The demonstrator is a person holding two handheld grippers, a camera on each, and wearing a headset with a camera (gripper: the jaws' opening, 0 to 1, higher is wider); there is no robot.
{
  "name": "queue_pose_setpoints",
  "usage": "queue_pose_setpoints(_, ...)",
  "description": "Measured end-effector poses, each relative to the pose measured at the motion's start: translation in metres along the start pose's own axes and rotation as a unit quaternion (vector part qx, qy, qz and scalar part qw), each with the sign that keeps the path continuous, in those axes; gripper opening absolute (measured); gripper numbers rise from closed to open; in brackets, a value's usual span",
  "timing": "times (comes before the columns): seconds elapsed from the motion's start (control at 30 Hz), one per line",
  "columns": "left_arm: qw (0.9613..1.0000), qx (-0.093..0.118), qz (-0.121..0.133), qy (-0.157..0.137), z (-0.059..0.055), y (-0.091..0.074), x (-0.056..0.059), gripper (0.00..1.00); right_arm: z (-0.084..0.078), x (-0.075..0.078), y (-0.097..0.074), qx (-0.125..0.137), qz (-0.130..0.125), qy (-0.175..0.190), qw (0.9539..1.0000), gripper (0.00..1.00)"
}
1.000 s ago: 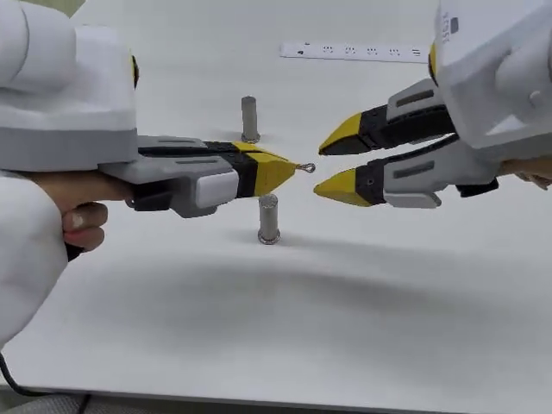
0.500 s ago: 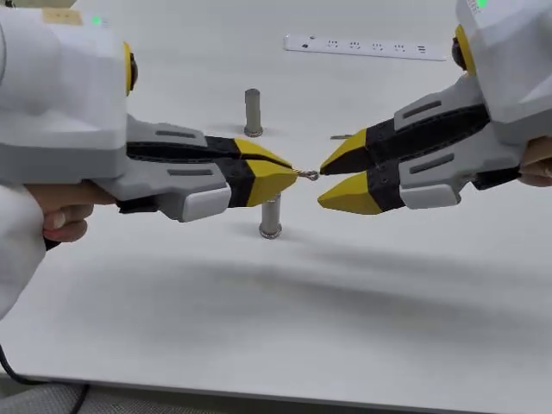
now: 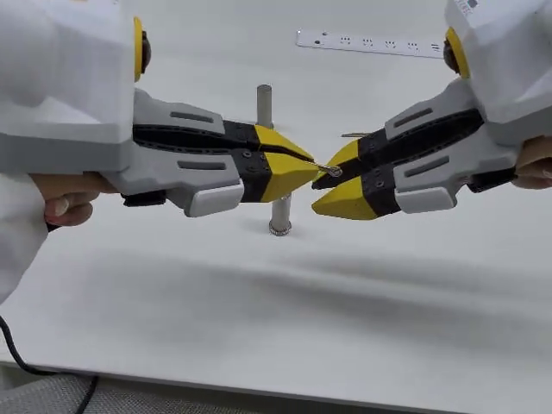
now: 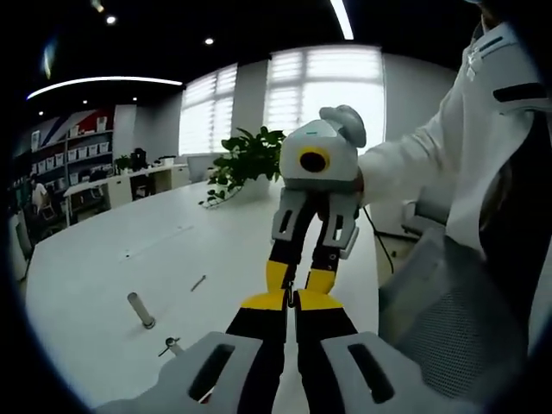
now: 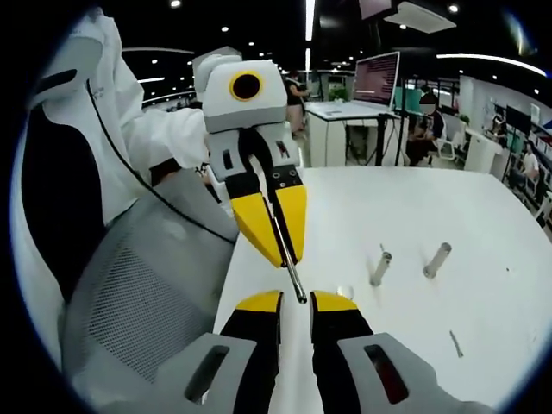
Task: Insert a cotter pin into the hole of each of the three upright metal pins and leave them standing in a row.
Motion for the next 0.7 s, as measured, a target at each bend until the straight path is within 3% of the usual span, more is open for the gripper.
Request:
queue_pose_setpoints(0.2,0.9999,-0.013,-0.007,0.007,-0.0048,0.0020,0.0013,0.00,-0.0011,0.0026,-0.0005,0.001,0.005,0.000,1.0000,0.00)
queue_pose_setpoints(0.7,0.9991,-0.036,-0.011,0.021,-0.0105,0.0071,0.0001,0.00,-0.0028,0.0034,-0.0071,-0.014,0.014,0.004,0.9998,0.00)
Point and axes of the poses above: the centre of the closed fingertips' face, and the gripper's own axes: y roughly forward along the fingers, x roughly to its right, z roughly out of its top, the point moved 1 cm from there along -y, roughly backward along the fingers, and after that the axes turned 12 degrees about -y, right-handed, at the moved point
